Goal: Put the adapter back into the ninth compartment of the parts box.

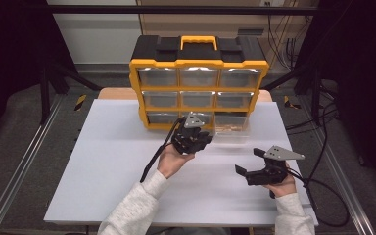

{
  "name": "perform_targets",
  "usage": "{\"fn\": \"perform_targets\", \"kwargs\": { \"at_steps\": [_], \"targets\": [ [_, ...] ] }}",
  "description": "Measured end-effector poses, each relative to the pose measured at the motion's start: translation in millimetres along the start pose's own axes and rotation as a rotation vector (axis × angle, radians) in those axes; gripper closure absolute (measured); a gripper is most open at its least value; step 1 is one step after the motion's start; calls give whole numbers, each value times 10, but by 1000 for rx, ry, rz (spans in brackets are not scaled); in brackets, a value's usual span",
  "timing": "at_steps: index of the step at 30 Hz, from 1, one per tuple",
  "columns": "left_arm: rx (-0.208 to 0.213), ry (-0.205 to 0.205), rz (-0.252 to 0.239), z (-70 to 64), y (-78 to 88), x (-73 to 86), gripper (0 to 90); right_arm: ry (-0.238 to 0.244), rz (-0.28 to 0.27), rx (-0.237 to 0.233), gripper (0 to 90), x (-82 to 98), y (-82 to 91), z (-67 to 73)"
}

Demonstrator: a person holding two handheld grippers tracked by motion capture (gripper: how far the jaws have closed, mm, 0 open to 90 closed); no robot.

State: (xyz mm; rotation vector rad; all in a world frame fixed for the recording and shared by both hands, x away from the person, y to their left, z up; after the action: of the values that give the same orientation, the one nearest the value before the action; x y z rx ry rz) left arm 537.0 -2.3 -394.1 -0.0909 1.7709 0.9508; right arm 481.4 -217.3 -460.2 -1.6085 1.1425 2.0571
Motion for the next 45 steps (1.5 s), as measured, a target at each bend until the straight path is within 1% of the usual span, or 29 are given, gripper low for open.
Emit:
{"fn": "perform_targets", "kwargs": {
  "at_steps": [3,6,14,22,27,32,36,41,45],
  "targets": [
    [0,-5,0,1,-11,-31,756,1,0,0,5,0,1,0],
    [1,1,-4,6,-28,-54,756,-1,0,0,5,-1,3,0],
    [3,1,0,33,-66,-85,756,1,2,-1,5,2,-3,1],
    [2,-13,1,33,-99,-156,756,3,3,0,5,3,-4,0],
    [5,-5,3,48,-141,-176,756,3,2,0,5,2,0,-2],
    [3,-11,6,49,-170,-214,756,3,1,0,5,-1,1,-5],
    [3,-11,3,59,-189,-250,756,3,-1,0,5,-4,7,-6],
    [2,0,-5,82,-210,-291,755,4,0,-1,5,-3,6,-6],
    [5,-3,-6,87,-233,-319,756,4,1,-2,5,-1,3,-4]
  ]
}}
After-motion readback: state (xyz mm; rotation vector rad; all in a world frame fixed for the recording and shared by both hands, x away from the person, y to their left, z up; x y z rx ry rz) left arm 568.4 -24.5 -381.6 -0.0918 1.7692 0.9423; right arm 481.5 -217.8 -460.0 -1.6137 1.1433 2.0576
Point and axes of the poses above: each handheld gripper's, and its own axes: y roughly backward along the jaws, x roughly out of its underside, z roughly to its left, the point moved 5 cm from there along -y, roughly forward along the jaws, and after that the axes turned 4 degrees about y, right-handed, at the moved point
